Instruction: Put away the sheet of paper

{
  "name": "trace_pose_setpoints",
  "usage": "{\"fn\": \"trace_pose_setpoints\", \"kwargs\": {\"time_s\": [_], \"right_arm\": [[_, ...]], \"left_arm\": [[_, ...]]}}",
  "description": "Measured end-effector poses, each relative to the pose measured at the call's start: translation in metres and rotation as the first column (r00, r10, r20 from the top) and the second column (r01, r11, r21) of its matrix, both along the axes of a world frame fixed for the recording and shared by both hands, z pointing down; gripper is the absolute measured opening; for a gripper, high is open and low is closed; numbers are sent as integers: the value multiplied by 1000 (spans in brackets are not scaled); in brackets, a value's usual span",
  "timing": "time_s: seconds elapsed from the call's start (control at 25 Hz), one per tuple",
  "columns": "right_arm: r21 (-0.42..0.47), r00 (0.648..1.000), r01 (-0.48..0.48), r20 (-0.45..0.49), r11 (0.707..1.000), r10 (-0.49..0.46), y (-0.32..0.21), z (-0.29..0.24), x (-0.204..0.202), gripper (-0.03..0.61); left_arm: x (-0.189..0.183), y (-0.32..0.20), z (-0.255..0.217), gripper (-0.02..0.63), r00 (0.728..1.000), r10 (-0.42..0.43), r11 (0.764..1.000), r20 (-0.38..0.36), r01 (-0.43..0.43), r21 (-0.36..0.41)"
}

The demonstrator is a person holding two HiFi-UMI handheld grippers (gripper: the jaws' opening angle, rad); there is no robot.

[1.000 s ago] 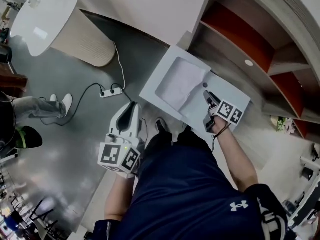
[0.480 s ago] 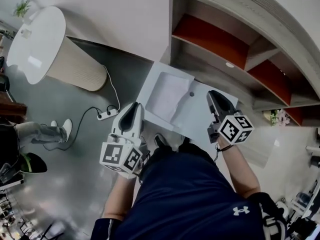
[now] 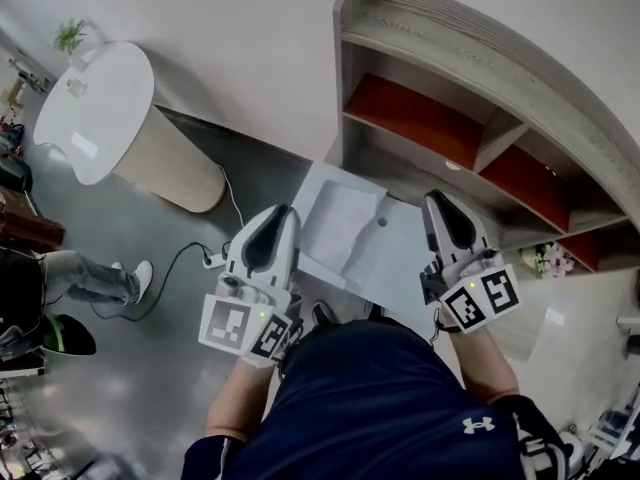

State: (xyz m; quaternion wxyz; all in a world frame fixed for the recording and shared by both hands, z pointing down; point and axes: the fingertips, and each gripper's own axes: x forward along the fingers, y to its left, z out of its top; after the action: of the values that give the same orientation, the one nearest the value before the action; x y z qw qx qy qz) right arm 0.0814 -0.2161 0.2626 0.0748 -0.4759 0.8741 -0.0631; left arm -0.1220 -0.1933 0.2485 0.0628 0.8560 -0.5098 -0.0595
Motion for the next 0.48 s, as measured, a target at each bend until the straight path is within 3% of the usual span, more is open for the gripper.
{"fn": "trace_pose_setpoints", "kwargs": {"time_s": [0.2,0.28,0.48], "right_arm": [[194,991,36,-132,980,-10,17,-44,-27,33],[250,981,51,-192,967,-2,21,-49,-36,31],[235,975,92,-220,968,-39,23,-38,-52,28]], "left_arm": [[16,17,-30,54,995,-26,992,98,13,126],[24,22,-32,54,994,-18,990,110,2,141],[19,26,-24,54,996,-24,994,88,14,111]]}}
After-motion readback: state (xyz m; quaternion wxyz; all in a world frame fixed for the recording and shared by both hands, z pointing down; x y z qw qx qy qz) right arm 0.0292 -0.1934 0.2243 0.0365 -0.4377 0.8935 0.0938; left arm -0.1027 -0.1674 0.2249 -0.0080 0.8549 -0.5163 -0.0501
